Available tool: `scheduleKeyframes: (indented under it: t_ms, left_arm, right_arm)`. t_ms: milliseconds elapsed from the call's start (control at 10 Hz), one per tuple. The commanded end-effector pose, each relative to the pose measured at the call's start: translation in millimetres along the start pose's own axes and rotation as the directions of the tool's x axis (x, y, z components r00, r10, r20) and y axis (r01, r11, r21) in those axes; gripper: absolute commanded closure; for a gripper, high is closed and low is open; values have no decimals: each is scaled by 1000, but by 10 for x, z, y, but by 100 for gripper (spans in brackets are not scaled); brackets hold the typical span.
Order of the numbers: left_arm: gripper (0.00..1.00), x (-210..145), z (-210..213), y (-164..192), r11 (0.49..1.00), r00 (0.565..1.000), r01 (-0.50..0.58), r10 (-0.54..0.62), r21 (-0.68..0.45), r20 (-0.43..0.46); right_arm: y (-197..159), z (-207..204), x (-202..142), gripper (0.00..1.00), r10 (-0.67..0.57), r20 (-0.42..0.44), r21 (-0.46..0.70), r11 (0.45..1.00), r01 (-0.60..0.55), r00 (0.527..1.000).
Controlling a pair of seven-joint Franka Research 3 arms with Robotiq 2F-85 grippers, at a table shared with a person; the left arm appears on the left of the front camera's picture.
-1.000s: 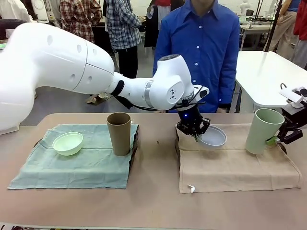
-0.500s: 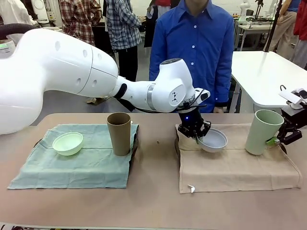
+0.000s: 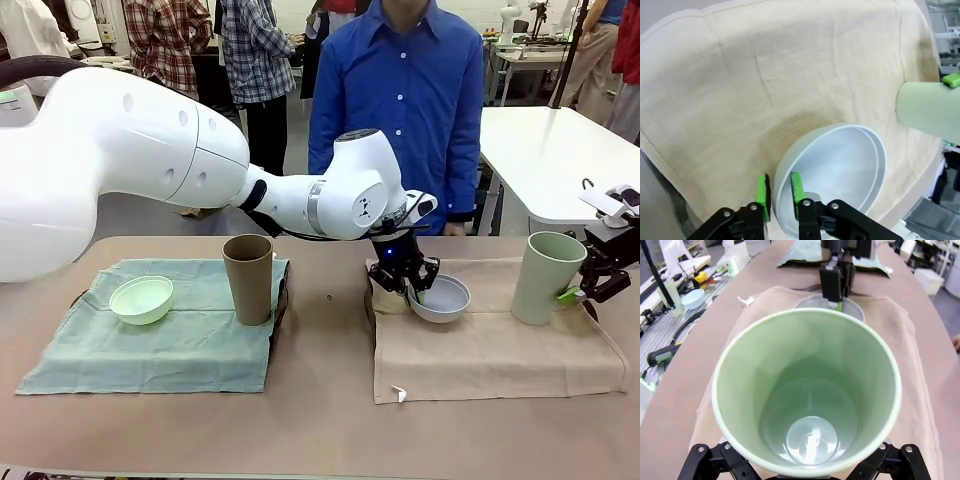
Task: Set up a tray with a mat and arrange the tableware.
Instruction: Place the Picnic Bowl and Reusable plastic cup back onto the Handle tray in front of the human's position.
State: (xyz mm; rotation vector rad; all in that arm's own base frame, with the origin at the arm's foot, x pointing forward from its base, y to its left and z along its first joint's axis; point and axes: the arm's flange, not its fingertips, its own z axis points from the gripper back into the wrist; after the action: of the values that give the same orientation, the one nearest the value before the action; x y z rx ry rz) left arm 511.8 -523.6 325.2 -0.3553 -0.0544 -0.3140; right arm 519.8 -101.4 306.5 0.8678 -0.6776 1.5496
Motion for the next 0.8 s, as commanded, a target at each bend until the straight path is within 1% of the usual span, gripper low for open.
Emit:
scheduleKeyframes:
  t_ms: [0, 100, 200, 300, 400, 500, 600, 700]
  left_arm:
    - [13, 2, 69, -22, 1000, 999, 4, -4, 6, -45]
    - [4, -24, 97, -44, 1000, 998, 6, -5, 20, -57]
    - [0, -69, 169, -60, 999, 998, 7, -4, 40, -70]
    - [0, -122, 247, -58, 999, 998, 3, 0, 44, -67]
    - [0, -172, 353, -48, 999, 999, 3, -1, 37, -52]
    - [23, -239, 470, -38, 999, 999, -3, 4, 33, -34]
    - [14, -306, 597, -29, 999, 1000, -10, 10, 37, -21]
    - [3, -371, 745, -12, 999, 1000, -14, 14, 41, -11]
  right_arm:
    - [17, -39, 81, 0, -130, -100, -5, 992, 130, 986]
    - [69, -21, 114, 0, -167, -136, -23, 986, 166, 976]
    - [152, 43, 151, 0, -203, -170, -54, 979, 196, 964]
    - [244, 131, 155, 0, -244, -208, -84, 969, 231, 947]
    - [322, 245, 161, 0, -294, -247, -140, 954, 267, 923]
    - [422, 406, 186, 0, -372, -289, -219, 922, 318, 882]
    - [513, 544, 278, 0, -437, -322, -294, 889, 350, 840]
    - [599, 680, 433, 0, -532, -349, -397, 830, 393, 771]
